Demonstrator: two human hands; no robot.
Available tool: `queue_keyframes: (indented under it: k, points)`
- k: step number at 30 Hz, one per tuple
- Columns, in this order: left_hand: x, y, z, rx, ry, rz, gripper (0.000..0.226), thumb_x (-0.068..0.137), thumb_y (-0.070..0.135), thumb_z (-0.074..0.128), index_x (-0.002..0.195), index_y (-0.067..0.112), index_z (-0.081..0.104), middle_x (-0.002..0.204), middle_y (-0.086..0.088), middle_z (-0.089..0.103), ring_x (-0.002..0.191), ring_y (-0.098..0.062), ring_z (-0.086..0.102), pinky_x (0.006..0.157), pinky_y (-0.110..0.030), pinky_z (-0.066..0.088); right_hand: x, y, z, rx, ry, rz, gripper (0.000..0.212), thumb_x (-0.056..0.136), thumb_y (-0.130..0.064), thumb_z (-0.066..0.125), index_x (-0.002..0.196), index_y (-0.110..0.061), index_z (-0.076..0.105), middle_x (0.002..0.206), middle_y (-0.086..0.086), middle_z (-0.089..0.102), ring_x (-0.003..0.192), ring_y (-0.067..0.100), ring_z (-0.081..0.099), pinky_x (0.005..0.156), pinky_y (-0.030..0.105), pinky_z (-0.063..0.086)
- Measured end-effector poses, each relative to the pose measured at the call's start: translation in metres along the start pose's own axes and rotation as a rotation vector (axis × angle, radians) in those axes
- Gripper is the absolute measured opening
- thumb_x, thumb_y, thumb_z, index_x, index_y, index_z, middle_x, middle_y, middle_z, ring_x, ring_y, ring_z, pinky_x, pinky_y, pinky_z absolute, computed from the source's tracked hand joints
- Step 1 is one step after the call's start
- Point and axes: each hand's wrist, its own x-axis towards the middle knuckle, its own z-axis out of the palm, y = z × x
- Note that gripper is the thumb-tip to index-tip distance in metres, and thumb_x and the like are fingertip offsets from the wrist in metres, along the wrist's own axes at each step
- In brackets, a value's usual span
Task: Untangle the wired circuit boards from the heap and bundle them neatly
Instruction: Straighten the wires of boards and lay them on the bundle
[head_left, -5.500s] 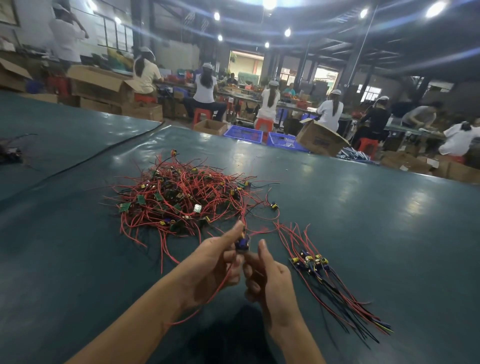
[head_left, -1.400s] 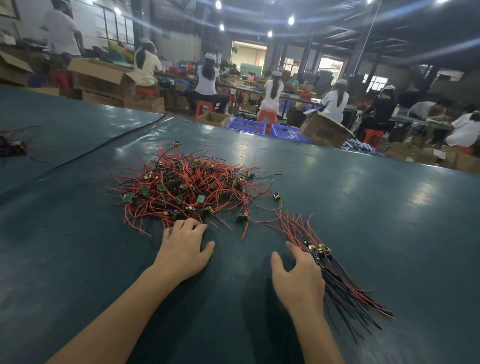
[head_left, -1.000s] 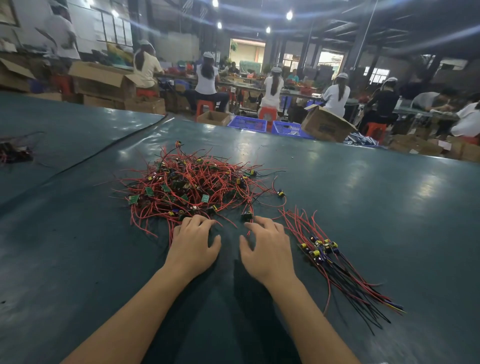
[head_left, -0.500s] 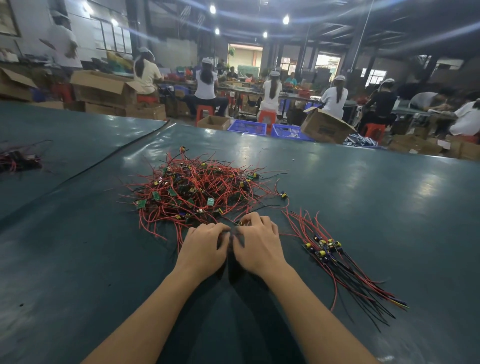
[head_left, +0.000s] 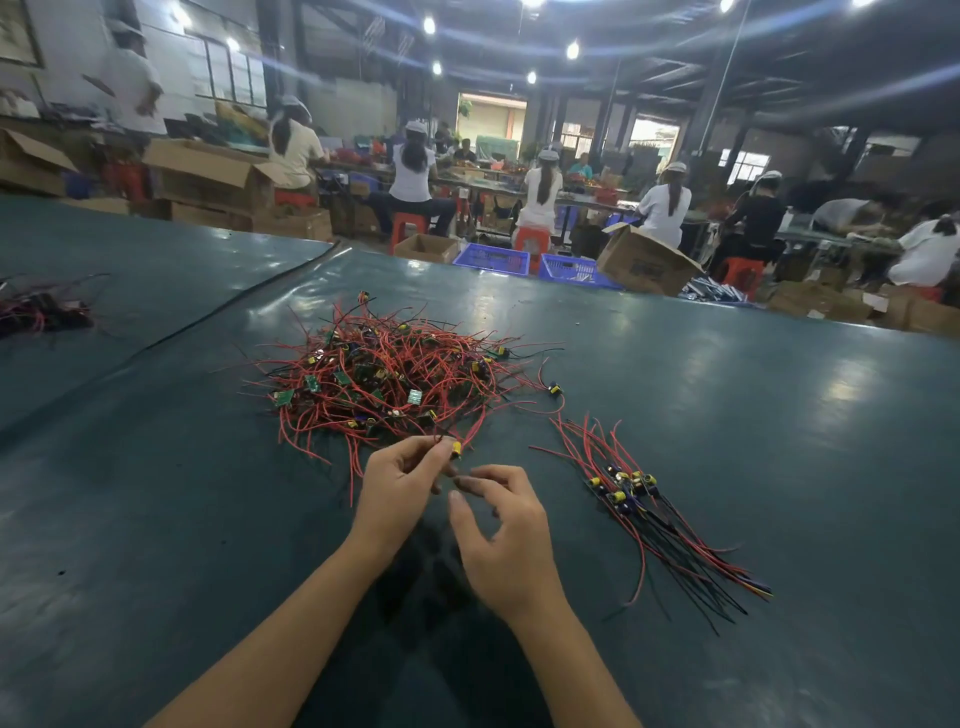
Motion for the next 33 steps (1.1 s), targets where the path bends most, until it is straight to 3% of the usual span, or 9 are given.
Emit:
queue_keyframes:
  k: [5, 8, 11, 13, 16, 20, 24, 27, 33]
  points:
    - [-0.009, 0.003, 0.011, -0.129, 0.035, -0.168, 0.023, 0.092, 0.015, 0.062, 0.074, 0.017, 0.076, 0.069, -0.007, 0.072, 0.061, -0.01, 0.064, 0.057, -0.017, 0.05, 0.0, 0.003, 0.001, 0.116, 0.023, 0.126, 0.015, 0.094, -0.033, 0.061, 0.097, -0.026, 0.074, 0.101, -0.015, 0.06, 0.099, 0.002, 0.058, 0.082, 0.02, 0.047]
    - [-0.005, 0.003, 0.004, -0.097, 0.045, -0.176, 0.028, 0.095, 0.017, 0.057, 0.073, 0.015, 0.075, 0.064, -0.005, 0.069, 0.056, -0.011, 0.061, 0.057, -0.023, 0.048, 0.002, 0.001, 0.0, 0.167, 0.04, 0.156, 0.012, 0.095, -0.032, 0.061, 0.086, -0.038, 0.067, 0.096, -0.013, 0.063, 0.091, 0.0, 0.06, 0.076, 0.013, 0.046]
    - [-0.005, 0.005, 0.003, -0.078, 0.014, -0.162, 0.036, 0.096, 0.02, 0.056, 0.065, 0.009, 0.071, 0.056, -0.005, 0.064, 0.051, -0.011, 0.056, 0.05, -0.02, 0.047, 0.005, 0.0, 0.0, 0.349, 0.08, 0.275, 0.014, 0.094, -0.036, 0.061, 0.085, -0.031, 0.071, 0.089, -0.008, 0.067, 0.083, 0.0, 0.064, 0.071, 0.013, 0.047]
    - [-0.007, 0.006, 0.005, -0.045, -0.051, -0.141, 0.036, 0.097, 0.018, 0.055, 0.067, 0.008, 0.072, 0.053, -0.002, 0.061, 0.049, -0.01, 0.054, 0.048, -0.018, 0.044, 0.008, -0.001, 0.0, 0.492, 0.083, 0.359, 0.023, 0.094, -0.037, 0.061, 0.083, -0.022, 0.076, 0.082, -0.005, 0.071, 0.077, 0.006, 0.065, 0.072, 0.024, 0.051]
    - [-0.007, 0.01, 0.004, -0.012, -0.13, -0.106, 0.035, 0.097, 0.01, 0.053, 0.07, 0.015, 0.076, 0.052, -0.001, 0.06, 0.048, -0.009, 0.053, 0.048, -0.018, 0.044, 0.011, -0.002, -0.003, 0.571, 0.105, 0.383, 0.022, 0.093, -0.031, 0.063, 0.077, -0.026, 0.078, 0.068, -0.006, 0.07, 0.065, 0.009, 0.059, 0.064, 0.026, 0.049]
    - [-0.009, 0.019, 0.003, 0.019, -0.212, -0.074, 0.029, 0.094, 0.006, 0.057, 0.076, 0.019, 0.077, 0.057, -0.002, 0.066, 0.051, -0.009, 0.06, 0.05, -0.018, 0.046, 0.011, -0.001, -0.004, 0.735, 0.122, 0.497, 0.012, 0.089, -0.024, 0.069, 0.084, -0.03, 0.079, 0.086, 0.001, 0.077, 0.085, 0.017, 0.072, 0.081, 0.034, 0.057]
    - [-0.013, 0.019, 0.005, 0.047, -0.276, -0.079, 0.02, 0.091, 0.005, 0.061, 0.087, 0.018, 0.075, 0.067, -0.007, 0.072, 0.06, -0.015, 0.068, 0.054, -0.025, 0.054, 0.011, -0.001, -0.006, 0.759, 0.139, 0.547, 0.013, 0.087, -0.022, 0.071, 0.081, -0.031, 0.079, 0.077, 0.002, 0.076, 0.07, 0.013, 0.071, 0.059, 0.024, 0.056]
    - [-0.013, 0.017, 0.005, 0.11, -0.227, -0.078, 0.015, 0.091, 0.009, 0.062, 0.087, 0.016, 0.074, 0.067, -0.004, 0.073, 0.063, -0.014, 0.07, 0.055, -0.022, 0.053, 0.011, 0.002, -0.009, 0.741, 0.139, 0.579, 0.013, 0.088, -0.024, 0.07, 0.079, -0.022, 0.079, 0.068, 0.004, 0.072, 0.064, 0.019, 0.068, 0.062, 0.032, 0.058]
    - [-0.01, 0.017, 0.006, 0.058, -0.178, -0.193, 0.017, 0.097, 0.012, 0.051, 0.088, 0.009, 0.065, 0.067, -0.007, 0.073, 0.051, -0.017, 0.065, 0.049, -0.023, 0.048, 0.017, 0.004, -0.015, 0.879, 0.249, 0.698, 0.019, 0.093, -0.024, 0.063, 0.082, -0.009, 0.065, 0.055, -0.002, 0.061, 0.039, 0.007, 0.044, 0.034, 0.019, 0.031]
